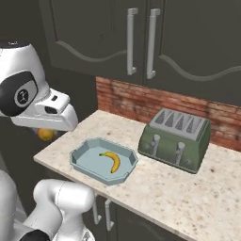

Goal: Pick the banana and apple from the fridge and place them inside the tupperware on the counter.

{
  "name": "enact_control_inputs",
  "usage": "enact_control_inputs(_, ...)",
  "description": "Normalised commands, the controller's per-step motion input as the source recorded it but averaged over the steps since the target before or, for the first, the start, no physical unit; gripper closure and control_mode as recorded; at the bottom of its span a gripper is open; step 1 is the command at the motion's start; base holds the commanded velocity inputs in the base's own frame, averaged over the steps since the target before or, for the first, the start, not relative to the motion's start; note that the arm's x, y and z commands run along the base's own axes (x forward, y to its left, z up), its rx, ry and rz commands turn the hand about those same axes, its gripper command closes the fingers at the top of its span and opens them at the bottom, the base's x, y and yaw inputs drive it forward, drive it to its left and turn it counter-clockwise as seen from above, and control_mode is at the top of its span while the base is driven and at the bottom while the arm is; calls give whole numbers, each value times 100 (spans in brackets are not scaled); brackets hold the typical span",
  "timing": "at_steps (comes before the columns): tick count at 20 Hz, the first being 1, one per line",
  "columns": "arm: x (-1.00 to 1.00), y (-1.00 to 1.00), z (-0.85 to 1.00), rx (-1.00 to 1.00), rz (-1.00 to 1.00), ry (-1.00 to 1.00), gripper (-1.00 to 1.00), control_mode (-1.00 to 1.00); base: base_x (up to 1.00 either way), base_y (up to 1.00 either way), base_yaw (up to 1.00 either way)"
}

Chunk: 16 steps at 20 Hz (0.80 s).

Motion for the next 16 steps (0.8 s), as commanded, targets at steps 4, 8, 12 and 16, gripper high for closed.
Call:
enact_control_inputs(4, -1, -1, -82, -2, 21, -2, 100, -100, 0, 0, 0)
enact_control_inputs(8, 7, -9, -65, 0, 10, -16, 100, -100, 0, 0, 0)
enact_control_inputs(12, 17, -8, -53, 0, 2, -21, 100, -100, 0, 0, 0)
enact_control_inputs(16, 39, 0, -54, 0, 0, -20, 100, -100, 0, 0, 0)
